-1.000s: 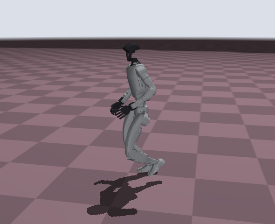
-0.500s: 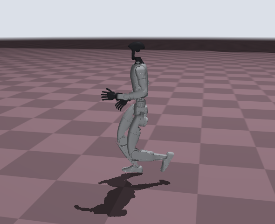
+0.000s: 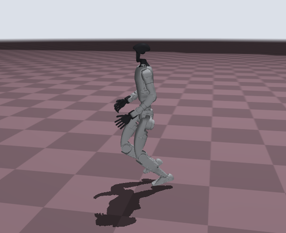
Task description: Run
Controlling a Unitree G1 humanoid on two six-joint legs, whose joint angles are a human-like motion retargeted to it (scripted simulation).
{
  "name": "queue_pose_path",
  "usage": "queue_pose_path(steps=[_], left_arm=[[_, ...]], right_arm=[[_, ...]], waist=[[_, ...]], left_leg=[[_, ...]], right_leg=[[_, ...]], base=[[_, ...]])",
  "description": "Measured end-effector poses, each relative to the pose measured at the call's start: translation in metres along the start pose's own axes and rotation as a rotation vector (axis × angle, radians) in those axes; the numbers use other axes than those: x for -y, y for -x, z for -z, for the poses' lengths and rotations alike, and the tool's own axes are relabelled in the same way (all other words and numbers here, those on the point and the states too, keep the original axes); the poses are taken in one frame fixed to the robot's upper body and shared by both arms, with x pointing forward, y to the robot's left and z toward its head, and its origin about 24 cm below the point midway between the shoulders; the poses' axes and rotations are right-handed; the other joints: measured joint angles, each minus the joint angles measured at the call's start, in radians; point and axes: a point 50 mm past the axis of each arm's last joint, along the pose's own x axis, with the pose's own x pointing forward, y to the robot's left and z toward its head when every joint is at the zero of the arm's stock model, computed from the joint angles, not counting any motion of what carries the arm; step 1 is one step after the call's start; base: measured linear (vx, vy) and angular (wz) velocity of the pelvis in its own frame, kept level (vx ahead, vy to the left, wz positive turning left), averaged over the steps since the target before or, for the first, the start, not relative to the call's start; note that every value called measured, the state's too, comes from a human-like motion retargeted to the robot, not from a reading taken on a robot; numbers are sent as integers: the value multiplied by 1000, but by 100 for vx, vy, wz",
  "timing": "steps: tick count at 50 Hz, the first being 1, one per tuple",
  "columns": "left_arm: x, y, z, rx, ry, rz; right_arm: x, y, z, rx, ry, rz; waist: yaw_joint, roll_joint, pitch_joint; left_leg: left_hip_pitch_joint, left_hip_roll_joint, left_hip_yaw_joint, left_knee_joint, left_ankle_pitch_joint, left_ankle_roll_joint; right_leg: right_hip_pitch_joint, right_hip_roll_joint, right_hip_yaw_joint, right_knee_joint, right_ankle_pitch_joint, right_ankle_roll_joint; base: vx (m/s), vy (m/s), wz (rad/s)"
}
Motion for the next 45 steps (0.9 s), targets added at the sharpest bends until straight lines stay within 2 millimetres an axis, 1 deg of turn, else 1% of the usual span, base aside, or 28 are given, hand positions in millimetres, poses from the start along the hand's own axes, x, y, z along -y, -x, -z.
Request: queue_pose_path(steps=[2,3,5,6,7,8,10,11,12,13,15,17,18,20,21,23,25,28,31,33,35,38,40,42,45], left_arm=[[4,2,-18,89,39,44],[5,5,-27,135,60,67],[6,12,-43,220,94,115],[6,16,-50,258,104,142],[6,20,-57,295,110,168],[5,23,-64,330,113,192],[2,30,-75,384,107,232],[2,32,-75,387,95,242],[2,34,-75,384,81,249],[0,35,-72,371,63,248],[-3,29,-60,303,4,210],[-1,13,-46,214,-70,175],[3,6,-39,173,-93,183],[12,-2,-25,98,-120,230],[17,-3,-18,63,-122,261],[24,-3,-2,-9,-119,312],[29,-1,14,-84,-108,346],[33,2,38,-198,-96,364],[35,7,60,-312,-95,363],[37,14,76,-393,-99,365],[39,18,88,-463,-110,371],[43,31,104,-547,-99,388],[43,33,108,-577,-88,396],[47,39,113,-601,-69,404],[48,42,116,-615,-45,409]], right_arm=[[2,16,18,-82,-16,2],[3,24,25,-119,-29,11],[5,37,37,-178,-60,40],[7,42,39,-192,-70,54],[9,46,40,-201,-79,68],[12,49,39,-202,-86,80],[18,50,36,-195,-92,102],[19,50,36,-194,-84,108],[22,49,35,-192,-74,118],[25,46,34,-186,-57,136],[37,35,33,-188,8,205],[46,11,31,-187,91,263],[45,-1,28,-179,115,265],[39,-18,22,-159,126,230],[34,-21,21,-154,112,199],[25,-25,22,-156,76,141],[18,-25,30,-186,32,96],[16,-19,52,-285,-7,72],[17,-5,83,-445,-18,82],[15,12,107,-578,-27,90],[13,27,128,-714,-37,96],[4,59,154,-895,-68,90],[-1,70,163,-972,-95,83],[-7,81,169,-1021,-120,80],[-11,88,172,-1052,-155,78]], waist=[[-27,40,-15],[-35,62,-20],[-38,113,-31],[-31,145,-38],[-23,175,-45],[-16,200,-51],[-5,225,-51],[4,232,-50],[12,235,-45],[19,235,-34],[27,222,9],[14,179,58],[11,162,70],[18,143,76],[24,137,70],[34,127,54],[38,118,32],[34,109,-7],[30,107,-40],[29,105,-50],[30,100,-73],[33,94,-75],[36,93,-100],[38,86,-91],[40,81,-91]], left_leg=[[91,54,-15,-20,191,-78],[121,87,-15,-14,273,-107],[151,166,-4,28,364,-137],[152,212,1,66,366,-134],[150,255,8,108,356,-126],[144,293,15,159,321,-108],[135,340,26,280,223,-65],[130,353,26,354,158,-47],[123,361,23,431,90,-30],[112,360,13,512,16,-16],[76,325,-21,645,-120,5],[2,250,-35,660,-190,20],[-38,221,-33,627,-207,29],[-97,179,-23,503,-213,35],[-110,165,-17,419,-201,31],[-120,139,-8,249,-166,20],[-110,116,-4,85,-116,4],[-71,92,3,-127,-45,-14],[-15,79,5,-288,-23,-18],[0,74,6,-320,-46,-19],[63,63,-3,-477,-12,-18],[74,57,0,-486,-33,-30],[145,55,-16,-685,48,-38],[154,50,-13,-682,47,-47],[164,45,-16,-705,54,-58]], right_leg=[[-15,64,-14,-209,63,29],[-19,99,-19,-317,105,53],[-24,174,-29,-546,208,115],[-18,216,-31,-671,284,150],[-13,255,-30,-786,363,183],[-7,286,-22,-879,449,214],[-7,323,5,-937,560,256],[-21,339,16,-875,542,245],[-35,354,25,-797,494,225],[-50,366,30,-687,385,186],[-75,375,34,-426,145,107],[-48,330,38,-286,25,81],[-20,312,39,-271,0,80],[42,288,41,-304,14,92],[71,284,49,-346,38,106],[125,274,68,-441,91,136],[167,257,86,-542,132,157],[213,226,99,-679,129,165],[250,201,99,-789,97,158],[259,191,93,-806,55,153],[297,177,88,-906,53,154],[302,162,71,-896,19,162],[335,157,58,-1011,54,168],[337,145,50,-988,40,174],[338,135,37,-986,27,181]], base=[[150,-6,39],[147,-6,31],[142,-6,17],[137,-6,5],[133,-6,4],[130,-6,14],[125,-7,26],[119,-9,24],[114,-10,18],[109,-10,26],[100,-11,49],[86,-11,81],[76,-10,60],[67,-9,24],[60,-6,0],[53,-4,-11],[45,-1,-16],[37,3,-14],[30,5,-10],[21,6,-4],[22,6,8],[13,5,13],[16,3,18],[4,1,7],[0,0,0]])
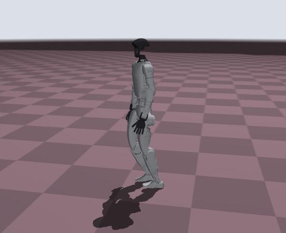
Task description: Run
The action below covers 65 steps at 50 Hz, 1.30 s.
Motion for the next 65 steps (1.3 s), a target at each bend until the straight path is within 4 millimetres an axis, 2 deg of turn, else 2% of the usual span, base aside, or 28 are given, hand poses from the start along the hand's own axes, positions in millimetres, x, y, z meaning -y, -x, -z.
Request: queue_pose_path(steps=[3,5,11,13,16,18,20,22,23,25,27,28,30,32,33,35,37,38,40,42,51,55,57,58,60,62,65], left_arm=[[0,0,0,2,14,5],[1,0,1,2,19,6],[-2,-1,-5,19,14,-9],[8,-2,-2,16,26,2],[-7,-2,-14,52,21,-41],[1,-3,-12,52,39,-35],[-11,-2,-20,74,35,-68],[-2,-3,-17,71,53,-60],[-11,-3,-22,83,47,-79],[-2,-4,-19,76,61,-68],[-13,-3,-25,91,52,-96],[-6,-4,-22,84,60,-85],[-17,-3,-28,96,49,-111],[-8,-4,-25,86,59,-97],[-16,-4,-29,95,51,-114],[-6,-5,-25,85,63,-96],[-16,-4,-30,96,54,-114],[-8,-5,-27,88,63,-98],[-17,-4,-31,98,58,-114],[-18,-4,-34,102,65,-110],[-12,-4,-33,127,124,-96],[-19,0,-61,264,159,-129],[-25,5,-90,392,180,-152],[-29,10,-107,470,193,-163],[-36,26,-149,651,219,-179],[-49,53,-199,867,243,-202],[-61,105,-264,1174,260,-224]], right_arm=[[-5,0,0,-2,-19,-20],[-7,-1,-6,18,-20,-32],[-2,-3,-41,130,13,-27],[-6,-2,-44,150,25,-33],[6,0,-70,231,46,-8],[2,0,-72,248,52,-12],[12,2,-88,295,63,11],[7,2,-87,298,68,5],[13,3,-94,319,74,17],[6,2,-89,309,81,7],[14,4,-98,330,94,22],[8,3,-93,318,99,13],[15,5,-100,335,115,27],[8,3,-94,319,130,13],[14,4,-99,330,141,23],[6,3,-92,313,156,9],[13,4,-99,325,174,18],[7,3,-93,312,178,7],[13,4,-99,324,192,16],[13,5,-101,328,199,10],[-3,7,-109,388,167,-28],[-3,9,-101,405,72,-25],[0,9,-87,385,-3,-20],[2,9,-77,367,-45,-16],[6,9,-50,307,-136,0],[16,12,-16,223,-218,33],[29,21,38,79,-281,86]], waist=[[1,-1,-5],[2,0,-9],[0,7,-23],[2,-5,-14],[-1,0,-37],[2,-6,-35],[0,-2,-55],[2,-10,-56],[1,-5,-68],[4,-12,-72],[3,-5,-90],[5,-11,-90],[4,-4,-106],[7,-13,-107],[6,-8,-115],[9,-19,-115],[9,-13,-122],[10,-22,-118],[11,-16,-122],[16,-5,-112],[58,18,-62],[63,23,-32],[45,16,-7],[29,9,8],[-18,-17,39],[-82,-62,68],[-158,-51,106]], left_leg=[[7,0,-4,-38,17,-8],[10,2,-7,-64,30,-12],[9,12,-12,-132,69,-20],[6,-5,-2,-115,91,-21],[-9,2,-11,-152,89,-24],[-19,-9,-3,-149,118,-25],[-30,-3,-10,-179,112,-26],[-41,-17,-3,-181,144,-24],[-47,-9,-9,-201,136,-25],[-59,-22,-3,-209,172,-23],[-69,-12,-12,-239,165,-23],[-75,-21,-7,-242,188,-21],[-85,-11,-17,-264,177,-20],[-96,-25,-12,-270,208,-16],[-100,-17,-18,-277,194,-16],[-113,-35,-12,-273,217,-11],[-124,-27,-21,-270,191,-8],[-133,-41,-15,-255,201,-5],[-146,-33,-24,-239,167,0],[-162,-21,-24,-204,142,4],[-263,5,24,111,-62,45],[-279,11,45,263,-186,68],[-257,-4,51,314,-246,77],[-240,-19,53,328,-269,81],[-195,-63,50,331,-301,86],[-111,-132,29,236,-286,94],[36,-123,14,70,-235,67]], right_leg=[[-1,-4,-10,-15,-2,4],[-3,-5,-15,-28,1,6],[-13,1,-24,-72,19,7],[-38,-23,-20,-4,11,10],[-48,-13,-25,-50,9,10],[-76,-30,-22,-4,14,12],[-84,-20,-25,-42,10,13],[-119,-39,-22,10,12,14],[-118,-29,-25,-24,11,14],[-156,-47,-22,25,16,14],[-160,-34,-26,-19,15,13],[-184,-46,-23,19,17,13],[-185,-32,-27,-22,14,11],[-225,-51,-23,35,13,10],[-218,-40,-26,4,9,10],[-258,-62,-19,67,4,8],[-250,-50,-22,32,-5,6],[-274,-67,-16,78,-10,5],[-263,-54,-19,43,-19,1],[-246,-39,-20,10,-7,-6],[-203,-17,-8,13,-42,-25],[-198,-22,-14,123,-126,-26],[-228,-53,-27,271,-172,-19],[-259,-82,-36,375,-207,-21],[-363,-144,-21,627,-359,-54],[-499,-220,14,872,-321,-27],[-683,-216,24,1017,-249,12]], base=[[0,0,0],[0,0,0],[0,0,0],[-12,-2,4],[3,0,5],[-12,-1,4],[0,0,0],[-6,0,8],[0,0,0],[-5,0,7],[0,0,0],[0,0,0],[0,0,0],[0,0,0],[0,0,0],[0,0,0],[3,0,4],[0,0,0],[10,2,6],[11,3,-2],[14,9,-4],[26,14,8],[33,14,27],[37,13,45],[43,12,66],[58,10,78],[74,6,41]])
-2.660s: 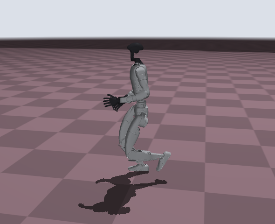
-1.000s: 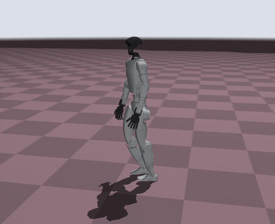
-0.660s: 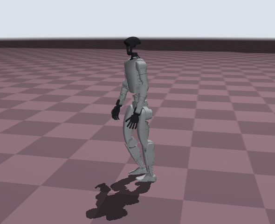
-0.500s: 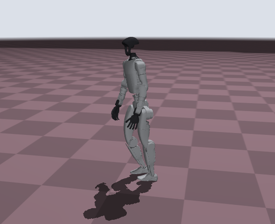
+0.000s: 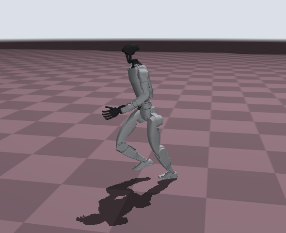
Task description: Run
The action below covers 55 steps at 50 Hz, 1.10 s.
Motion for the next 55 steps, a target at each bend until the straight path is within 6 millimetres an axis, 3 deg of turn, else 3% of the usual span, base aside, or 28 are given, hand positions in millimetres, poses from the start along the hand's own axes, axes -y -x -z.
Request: queue_pose_path(steps=[3,5,8,10,13,15,18,20,22,25,27,28,30,31,33,35,37,40,43,46,48,50,52,53,55], left_arm=[[9,-19,-50,202,24,21],[13,-21,-60,249,36,27],[11,-10,-31,148,38,-6],[7,7,4,18,19,-40],[-3,47,57,-207,-24,-78],[-13,86,83,-344,-42,-82],[-30,149,102,-494,-39,-86],[-41,184,105,-562,-45,-96],[-48,209,103,-605,-53,-114],[-50,223,101,-626,-47,-144],[-47,220,100,-607,-51,-155],[-49,211,98,-578,-75,-172],[-50,184,97,-512,-145,-205],[-43,157,100,-468,-179,-226],[-23,110,97,-382,-194,-240],[-1,70,79,-278,-154,-216],[16,39,48,-136,-103,-153],[36,20,1,69,-36,-15],[58,21,-29,198,20,146],[72,28,-39,234,59,250],[71,33,-35,201,48,277],[61,39,-16,115,-6,243],[43,50,15,-12,-98,145],[33,59,33,-93,-131,94],[16,88,67,-260,-157,29]], right_arm=[[25,16,39,-118,-23,59],[34,25,59,-181,-32,87],[28,24,59,-181,-13,91],[20,10,27,-76,23,93],[12,-5,-66,244,22,146],[2,5,-133,506,-44,154],[-15,48,-208,888,-123,89],[-26,83,-240,1102,-107,24],[-38,112,-259,1259,-66,-51],[-52,136,-267,1375,-29,-143],[-58,130,-256,1333,-27,-155],[-60,121,-247,1279,-27,-144],[-64,86,-215,1080,-24,-78],[-66,61,-196,946,-8,-19],[-62,21,-136,646,52,62],[-45,2,-63,345,119,110],[-24,5,2,103,164,132],[-2,29,75,-156,206,135],[11,52,114,-300,220,138],[25,61,125,-348,230,168],[35,55,111,-315,249,202],[43,37,75,-213,288,250],[39,8,0,12,312,324],[30,-2,-45,156,292,350],[5,-2,-129,455,196,343]], waist=[[-29,44,41],[-35,46,48],[3,81,55],[74,135,30],[209,133,-15],[282,84,-18],[371,37,-36],[394,10,-55],[383,-13,-73],[353,-20,-93],[319,-28,-102],[303,-32,-88],[265,-29,-61],[241,-19,-52],[190,2,-54],[142,33,-59],[101,74,-54],[35,113,-73],[35,162,-99],[63,160,-123],[95,157,-117],[138,161,-85],[183,163,-46],[212,164,-42],[269,142,-48]], left_leg=[[115,62,-10,-28,63,-61],[125,82,-12,81,101,-93],[-44,185,45,606,200,-131],[-274,327,95,1034,245,-99],[-608,428,125,1341,147,26],[-748,393,163,1306,93,83],[-836,304,234,980,96,87],[-835,226,275,691,149,55],[-787,137,303,414,208,28],[-750,59,300,325,204,57],[-757,31,300,491,132,136],[-750,43,293,602,69,144],[-727,66,254,784,-63,146],[-702,59,228,808,-91,146],[-612,26,181,782,-114,146],[-460,-6,131,672,-92,146],[-284,3,86,549,0,117],[-97,84,59,422,267,-31],[-64,221,98,531,469,-126],[-100,333,181,800,456,-75],[-163,432,208,1048,354,-6],[-263,524,199,1282,216,65],[-436,557,175,1413,80,118],[-540,563,174,1423,31,138],[-706,518,192,1338,-17,146]], right_leg=[[-87,62,-41,-65,27,17],[-85,93,-54,-108,11,6],[14,162,-125,-137,-99,-95],[56,245,-179,-204,-143,-175],[203,262,-189,-360,-143,-193],[352,220,-165,-470,-85,-133],[549,195,-70,-626,198,24],[642,139,-49,-653,422,122],[684,77,-45,-586,580,178],[704,3,-50,-378,660,178],[686,-74,-36,-192,591,154],[667,-103,-36,-91,538,115],[588,-122,-32,78,418,26],[509,-117,-27,136,359,-9],[351,-103,-24,192,252,-61],[219,-74,-31,144,174,-81],[143,-12,-57,-6,157,-75],[97,80,-118,-339,209,-41],[151,209,-179,-736,319,18],[173,236,-208,-754,282,-16],[209,247,-223,-644,161,-97],[247,263,-233,-486,-8,-191],[297,270,-232,-382,-133,-245],[326,281,-223,-387,-140,-250],[414,276,-196,-412,-138,-214]], base=[[87,-5,-5],[90,-13,-19],[88,-15,-55],[90,-11,-124],[112,-4,-98],[129,6,-31],[136,18,-29],[136,23,10],[131,19,53],[130,14,54],[131,9,51],[129,-7,46],[126,-12,57],[124,-3,80],[128,8,90],[136,13,67],[143,8,45],[144,-11,40],[138,-16,-5],[137,-13,-20],[139,-14,-26],[137,-13,-30],[135,-7,-51],[137,0,-74],[145,7,-64]])
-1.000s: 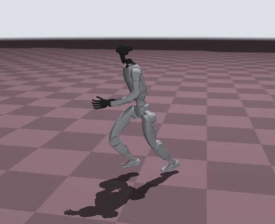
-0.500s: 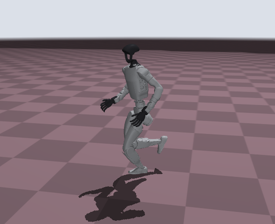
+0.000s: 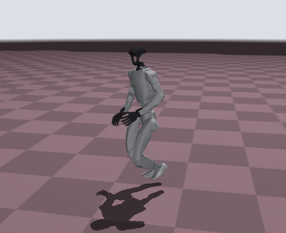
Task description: Run
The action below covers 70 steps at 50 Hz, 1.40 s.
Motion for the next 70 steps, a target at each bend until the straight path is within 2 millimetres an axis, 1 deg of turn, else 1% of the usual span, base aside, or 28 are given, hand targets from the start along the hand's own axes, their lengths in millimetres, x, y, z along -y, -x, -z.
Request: queue_pose_path(steps=[3,5,8,10,12,13,15,17,20,22,25,28,29,31,33,35,38,42,45,48,50,53,56,58,61,65,67,70], left_arm=[[-16,46,43,-188,21,-27],[-27,76,59,-266,26,-55],[-40,102,66,-317,14,-99],[-40,108,68,-325,-2,-105],[-48,96,59,-265,-83,-130],[-51,86,53,-227,-127,-144],[-42,51,41,-137,-196,-177],[-26,23,24,-56,-169,-177],[-6,-6,-12,86,-84,-101],[7,-14,-39,197,-48,1],[26,-17,-74,344,-18,173],[35,-15,-87,398,-31,254],[34,-17,-86,391,-48,256],[26,-20,-74,329,-90,218],[15,-26,-47,200,-120,126],[5,-19,-5,18,-134,67],[-10,18,57,-252,-141,36],[-35,80,115,-544,-130,-16],[-53,121,136,-684,-112,-62],[-62,144,144,-758,-130,-85],[-71,149,146,-782,-171,-108],[-79,126,145,-761,-238,-170],[-67,85,133,-669,-210,-214],[-58,56,117,-568,-184,-213],[-50,20,81,-371,-159,-177],[-46,-11,28,-118,-138,-107],[-42,-18,11,-40,-131,-80],[-36,-20,3,-2,-123,-53]], right_arm=[[-10,3,-97,371,-227,-61],[-12,21,-141,574,-298,-136],[-14,47,-173,762,-327,-242],[-20,54,-170,776,-316,-271],[-30,52,-148,693,-269,-257],[-38,48,-127,605,-230,-244],[-55,37,-71,376,-121,-203],[-58,42,7,88,3,-212],[-46,83,111,-321,126,-275],[-37,117,155,-525,153,-317],[-18,155,194,-738,173,-343],[8,165,208,-814,243,-320],[18,158,206,-806,285,-304],[38,129,192,-736,379,-249],[45,80,154,-584,424,-158],[39,41,110,-415,363,-90],[19,10,46,-163,167,-81],[-2,0,-42,185,-30,-177],[-12,11,-101,426,-119,-284],[-21,26,-132,574,-185,-343],[-29,34,-137,601,-212,-359],[-50,29,-115,486,-180,-344],[-62,21,-56,257,-64,-353],[-61,25,-5,70,36,-376],[-53,48,69,-207,152,-430],[-36,92,136,-472,235,-514],[-26,108,156,-555,273,-536],[-15,120,170,-609,347,-567]], waist=[[61,-70,-20],[80,-114,-40],[68,-155,-48],[53,-174,-57],[31,-184,-35],[17,-183,-27],[-8,-168,-25],[-42,-142,-44],[-91,-91,-52],[-123,-58,-62],[-113,11,-73],[-77,7,-80],[-60,6,-71],[-25,4,-40],[-7,-12,-11],[19,-48,-8],[63,-103,-25],[70,-166,-43],[34,-199,-45],[2,-201,-41],[-25,-202,-27],[-57,-178,-10],[-98,-142,-14],[-132,-119,-16],[-165,-69,-34],[-158,-1,-62],[-150,5,-72],[-120,6,-74]], left_leg=[[-97,-180,83,-385,53,-18],[-99,-319,109,-712,123,-60],[-63,-488,75,-935,169,-42],[-80,-525,50,-807,141,0],[-92,-515,-1,-591,43,0],[-85,-512,-31,-510,-11,0],[-36,-521,-86,-453,-71,0],[103,-551,-142,-542,-61,0],[376,-561,-220,-715,122,-30],[467,-479,-234,-732,319,-134],[464,-311,-203,-548,495,-217],[387,-192,-126,-217,439,-152],[344,-155,-120,-97,396,-131],[236,-104,-121,100,301,-98],[86,-99,-108,172,237,-70],[-31,-123,-60,106,210,-49],[-95,-198,25,-168,204,-53],[-70,-334,74,-662,254,-111],[-6,-448,44,-946,309,-130],[-10,-484,11,-808,264,-70],[-8,-494,3,-642,189,-13],[51,-470,-43,-488,46,0],[237,-479,-112,-585,16,-24],[391,-468,-160,-696,79,-81],[562,-389,-188,-812,244,-198],[632,-225,-149,-706,418,-307],[624,-159,-109,-544,443,-289],[576,-35,-61,-244,420,-205]], right_leg=[[155,-48,102,-90,198,147],[228,-110,135,-94,407,250],[254,-188,173,87,645,345],[239,-234,182,267,696,343],[162,-267,176,470,667,286],[105,-279,175,559,625,246],[-65,-296,186,691,511,165],[-209,-298,187,678,399,113],[-309,-246,162,413,322,105],[-313,-173,129,125,360,142],[-261,-27,93,-303,435,198],[-245,-6,87,-250,329,139],[-230,0,82,-184,259,100],[-191,4,69,-42,103,26],[-129,-22,57,28,10,-8],[-28,-70,45,9,22,16],[123,-104,96,-75,174,112],[241,-202,123,-46,425,212],[240,-294,137,136,510,223],[193,-360,149,403,465,172],[132,-393,163,574,416,131],[-50,-346,176,700,332,66],[-196,-309,143,561,243,44],[-244,-280,104,350,225,60],[-260,-194,42,-53,286,127],[-199,-49,-26,-479,391,187],[-209,-35,-37,-406,375,160],[-200,-13,-41,-189,270,61]], base=[[150,20,-21],[148,22,18],[147,13,58],[147,-9,50],[142,-20,42],[141,-12,40],[142,0,43],[148,10,38],[152,9,39],[143,-11,66],[133,-14,36],[129,-12,26],[128,-12,26],[126,-10,33],[126,-6,42],[131,1,39],[137,11,29],[140,14,40],[139,8,61],[141,-1,48],[140,-6,43],[138,-12,15],[143,-11,9],[147,-19,18],[146,-21,6],[138,-20,-17],[136,-17,-6],[135,-18,-14]])
